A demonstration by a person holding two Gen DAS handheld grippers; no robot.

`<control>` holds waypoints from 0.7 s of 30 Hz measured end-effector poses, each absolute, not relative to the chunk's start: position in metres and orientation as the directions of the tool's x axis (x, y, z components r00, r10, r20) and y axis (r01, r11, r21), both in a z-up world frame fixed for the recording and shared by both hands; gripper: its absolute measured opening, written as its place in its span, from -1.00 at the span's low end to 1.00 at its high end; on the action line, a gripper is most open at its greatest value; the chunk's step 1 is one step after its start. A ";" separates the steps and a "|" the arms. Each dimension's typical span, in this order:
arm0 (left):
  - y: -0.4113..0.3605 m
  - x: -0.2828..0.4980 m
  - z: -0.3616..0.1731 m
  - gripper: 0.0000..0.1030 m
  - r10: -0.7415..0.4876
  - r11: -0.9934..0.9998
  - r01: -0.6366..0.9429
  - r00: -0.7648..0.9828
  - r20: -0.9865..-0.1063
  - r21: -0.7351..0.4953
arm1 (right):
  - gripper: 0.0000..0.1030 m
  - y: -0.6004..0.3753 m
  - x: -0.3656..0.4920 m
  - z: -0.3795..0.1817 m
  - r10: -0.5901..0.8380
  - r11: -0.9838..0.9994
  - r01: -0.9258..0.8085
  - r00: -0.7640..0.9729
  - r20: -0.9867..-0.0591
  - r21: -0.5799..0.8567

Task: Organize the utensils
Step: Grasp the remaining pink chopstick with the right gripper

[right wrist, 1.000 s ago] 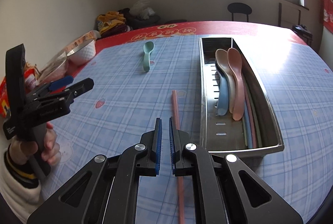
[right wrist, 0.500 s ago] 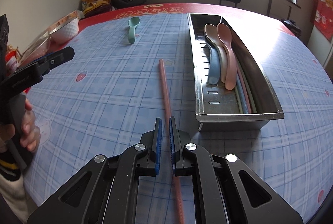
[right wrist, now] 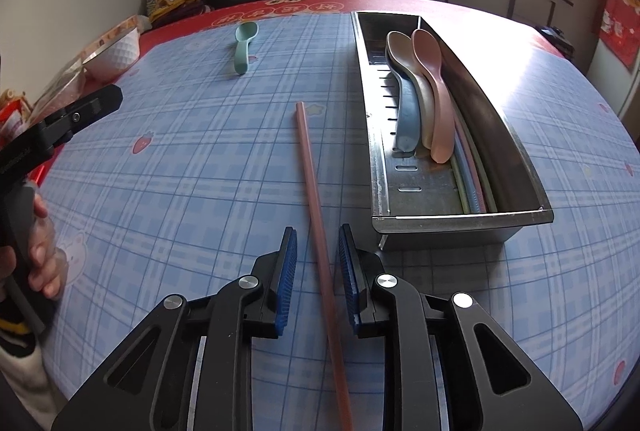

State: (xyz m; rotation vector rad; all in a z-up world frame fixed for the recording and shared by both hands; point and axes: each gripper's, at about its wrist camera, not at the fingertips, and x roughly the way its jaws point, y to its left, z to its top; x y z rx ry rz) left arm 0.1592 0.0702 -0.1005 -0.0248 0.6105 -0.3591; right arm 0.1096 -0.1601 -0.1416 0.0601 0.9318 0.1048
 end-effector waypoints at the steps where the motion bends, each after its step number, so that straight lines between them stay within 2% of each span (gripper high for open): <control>1: 0.070 0.159 -0.100 0.77 -0.337 0.938 0.323 0.760 -0.556 -0.128 | -0.57 -0.158 0.110 -0.142 0.112 0.994 -0.068 0.590 -0.800 0.089; 5: 0.071 0.159 -0.101 0.77 -0.338 0.938 0.322 0.759 -0.556 -0.130 | -0.60 -0.149 0.114 -0.141 0.122 0.991 -0.109 0.572 -0.811 0.072; 8: 0.072 0.159 -0.101 0.77 -0.341 0.937 0.321 0.758 -0.557 -0.137 | -0.78 -0.140 0.114 -0.141 0.123 0.989 -0.138 0.569 -0.813 0.053; 17: 0.074 0.161 -0.103 0.77 -0.344 0.936 0.320 0.753 -0.561 -0.145 | -0.80 -0.127 0.124 -0.140 0.074 0.988 -0.152 0.582 -0.810 -0.019; 21: 0.076 0.163 -0.104 0.77 -0.348 0.936 0.313 0.750 -0.562 -0.161 | -0.88 -0.124 0.122 -0.141 0.077 0.983 -0.179 0.603 -0.794 -0.040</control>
